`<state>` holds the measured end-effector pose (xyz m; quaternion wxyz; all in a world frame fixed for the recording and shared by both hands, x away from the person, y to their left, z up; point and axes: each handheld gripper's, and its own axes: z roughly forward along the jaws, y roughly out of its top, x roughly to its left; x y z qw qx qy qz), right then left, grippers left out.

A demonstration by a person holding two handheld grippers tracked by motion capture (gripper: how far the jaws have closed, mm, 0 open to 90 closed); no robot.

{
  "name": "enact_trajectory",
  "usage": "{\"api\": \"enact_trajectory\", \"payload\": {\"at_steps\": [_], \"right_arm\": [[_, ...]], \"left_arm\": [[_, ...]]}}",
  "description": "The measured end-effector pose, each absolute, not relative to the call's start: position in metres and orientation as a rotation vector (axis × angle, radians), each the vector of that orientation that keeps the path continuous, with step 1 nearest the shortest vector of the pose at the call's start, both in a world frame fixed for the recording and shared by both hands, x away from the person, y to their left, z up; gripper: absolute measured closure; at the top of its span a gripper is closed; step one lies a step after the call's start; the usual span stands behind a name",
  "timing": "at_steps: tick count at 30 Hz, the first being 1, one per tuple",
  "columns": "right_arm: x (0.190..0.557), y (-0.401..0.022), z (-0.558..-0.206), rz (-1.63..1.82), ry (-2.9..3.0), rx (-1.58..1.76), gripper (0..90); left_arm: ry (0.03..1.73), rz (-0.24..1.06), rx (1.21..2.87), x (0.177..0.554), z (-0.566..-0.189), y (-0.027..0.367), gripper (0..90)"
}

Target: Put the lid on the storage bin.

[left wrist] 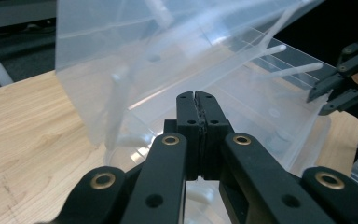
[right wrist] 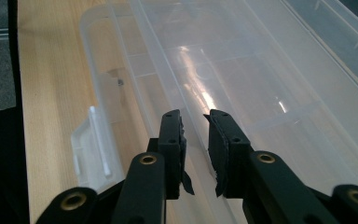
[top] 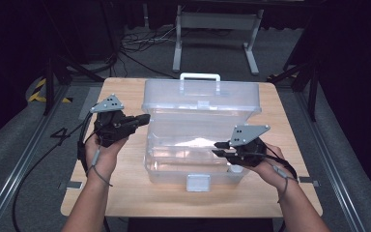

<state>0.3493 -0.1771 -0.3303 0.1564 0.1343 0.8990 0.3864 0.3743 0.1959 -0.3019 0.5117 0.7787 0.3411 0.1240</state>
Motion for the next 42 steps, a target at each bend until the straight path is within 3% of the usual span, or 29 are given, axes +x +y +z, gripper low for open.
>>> {"api": "enact_trajectory", "payload": {"at_steps": [12,15,20,42], "right_arm": [[0.342,-0.197,-0.322,1.2,2.512,0.419,78.1],[0.34,-0.205,-0.32,1.237,2.469,0.438,83.9],[0.341,-0.216,-0.322,1.277,2.411,0.477,85.9],[0.35,-0.279,-0.336,1.505,2.25,0.718,85.8]], "left_arm": [[0.814,0.276,1.885,0.374,-0.303,0.195,89.5],[0.807,0.267,1.894,0.374,-0.303,0.195,89.4],[0.802,0.262,1.904,0.373,-0.304,0.195,89.4],[0.772,0.221,1.962,0.368,-0.311,0.193,86.0]]}}
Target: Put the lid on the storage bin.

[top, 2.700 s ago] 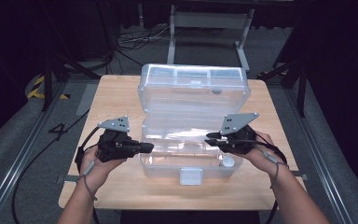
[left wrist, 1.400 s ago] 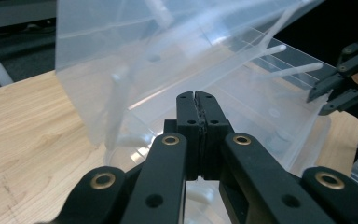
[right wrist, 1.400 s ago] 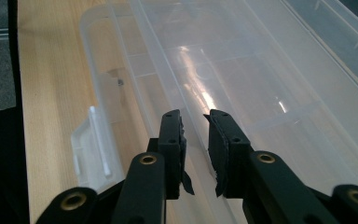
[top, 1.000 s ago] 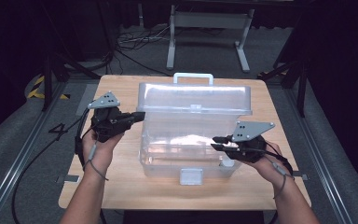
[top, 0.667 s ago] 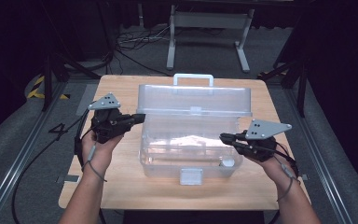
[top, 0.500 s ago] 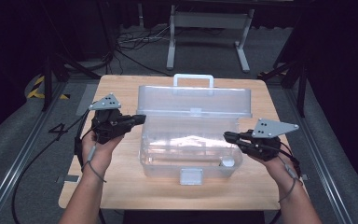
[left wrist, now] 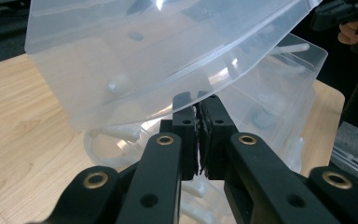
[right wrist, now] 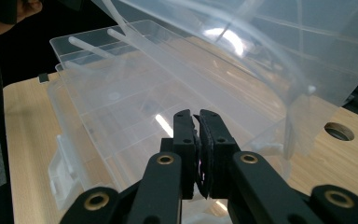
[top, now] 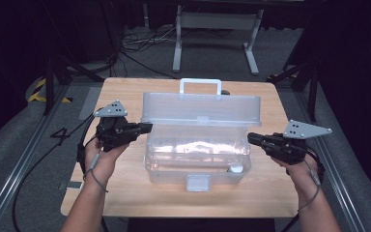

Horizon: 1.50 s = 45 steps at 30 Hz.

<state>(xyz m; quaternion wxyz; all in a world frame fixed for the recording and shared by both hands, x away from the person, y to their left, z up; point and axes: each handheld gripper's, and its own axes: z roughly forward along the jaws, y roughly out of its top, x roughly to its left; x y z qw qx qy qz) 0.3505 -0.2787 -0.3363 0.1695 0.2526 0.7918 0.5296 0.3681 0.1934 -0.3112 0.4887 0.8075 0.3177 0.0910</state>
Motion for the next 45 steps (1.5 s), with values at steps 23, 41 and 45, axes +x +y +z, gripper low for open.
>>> {"api": "enact_trajectory", "payload": {"at_steps": [23,41,45], "right_arm": [[0.355,-0.29,-0.336,1.52,2.246,0.787,85.3],[0.357,-0.291,-0.331,1.457,2.343,0.742,85.1],[0.358,-0.291,-0.33,1.454,2.353,0.736,85.1]], "left_arm": [[0.792,0.165,2.014,0.364,-0.318,0.196,85.7],[0.808,0.13,2.076,0.355,-0.318,0.211,79.9],[0.833,0.144,2.098,0.353,-0.317,0.217,79.2]]}}
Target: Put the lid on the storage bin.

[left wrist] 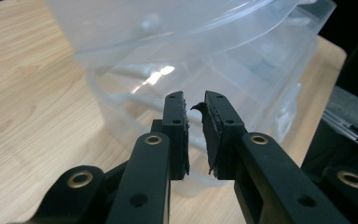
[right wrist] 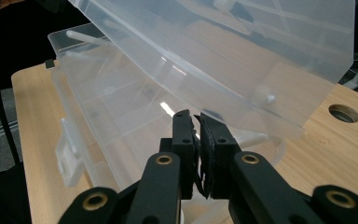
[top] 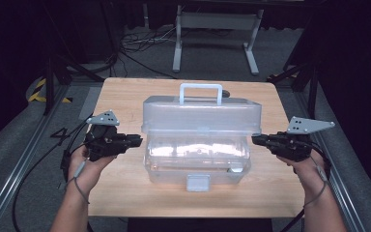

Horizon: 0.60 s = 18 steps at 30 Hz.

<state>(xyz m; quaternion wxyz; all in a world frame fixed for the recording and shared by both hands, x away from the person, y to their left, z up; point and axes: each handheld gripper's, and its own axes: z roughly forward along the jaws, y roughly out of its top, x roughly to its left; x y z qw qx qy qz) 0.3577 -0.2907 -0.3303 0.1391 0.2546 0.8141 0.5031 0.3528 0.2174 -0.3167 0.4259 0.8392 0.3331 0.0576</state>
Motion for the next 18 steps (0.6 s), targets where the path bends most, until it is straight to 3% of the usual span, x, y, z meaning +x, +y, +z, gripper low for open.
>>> {"api": "enact_trajectory", "payload": {"at_steps": [18], "right_arm": [[0.356,-0.29,-0.335,1.414,2.436,0.748,85.0]], "left_arm": [[1.0,0.278,2.024,0.364,-0.321,0.249,71.4]]}}
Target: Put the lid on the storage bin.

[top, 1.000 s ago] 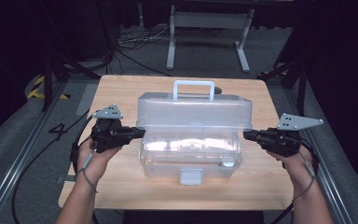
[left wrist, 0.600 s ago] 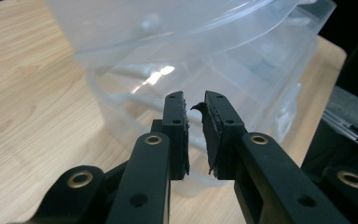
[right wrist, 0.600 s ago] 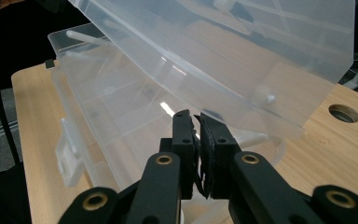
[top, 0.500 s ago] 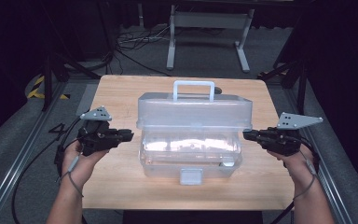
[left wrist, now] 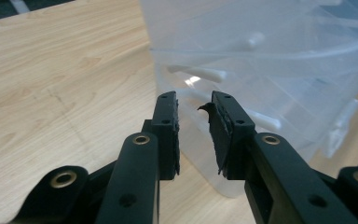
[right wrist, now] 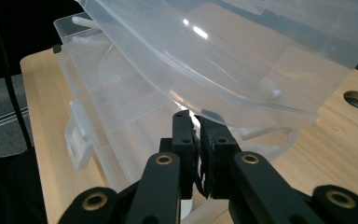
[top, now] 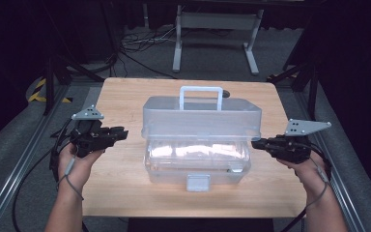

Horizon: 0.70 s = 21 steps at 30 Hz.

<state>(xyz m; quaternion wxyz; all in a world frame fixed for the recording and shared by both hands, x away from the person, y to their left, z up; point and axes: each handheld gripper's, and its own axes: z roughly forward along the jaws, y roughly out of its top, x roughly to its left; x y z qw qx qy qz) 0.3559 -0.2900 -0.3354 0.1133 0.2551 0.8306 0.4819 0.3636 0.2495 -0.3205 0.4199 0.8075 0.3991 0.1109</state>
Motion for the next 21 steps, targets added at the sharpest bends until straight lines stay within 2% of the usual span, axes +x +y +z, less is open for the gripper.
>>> {"api": "enact_trajectory", "payload": {"at_steps": [9,21], "right_arm": [[0.3525,-0.2866,-0.3387,1.336,2.503,0.753,85.0],[0.3518,-0.2849,-0.34,1.272,2.587,0.761,85.0]], "left_arm": [[1.007,0.306,2.018,0.371,-0.3259,0.2515,66.6],[1.004,0.326,2.031,0.3716,-0.3278,0.247,65.3]]}}
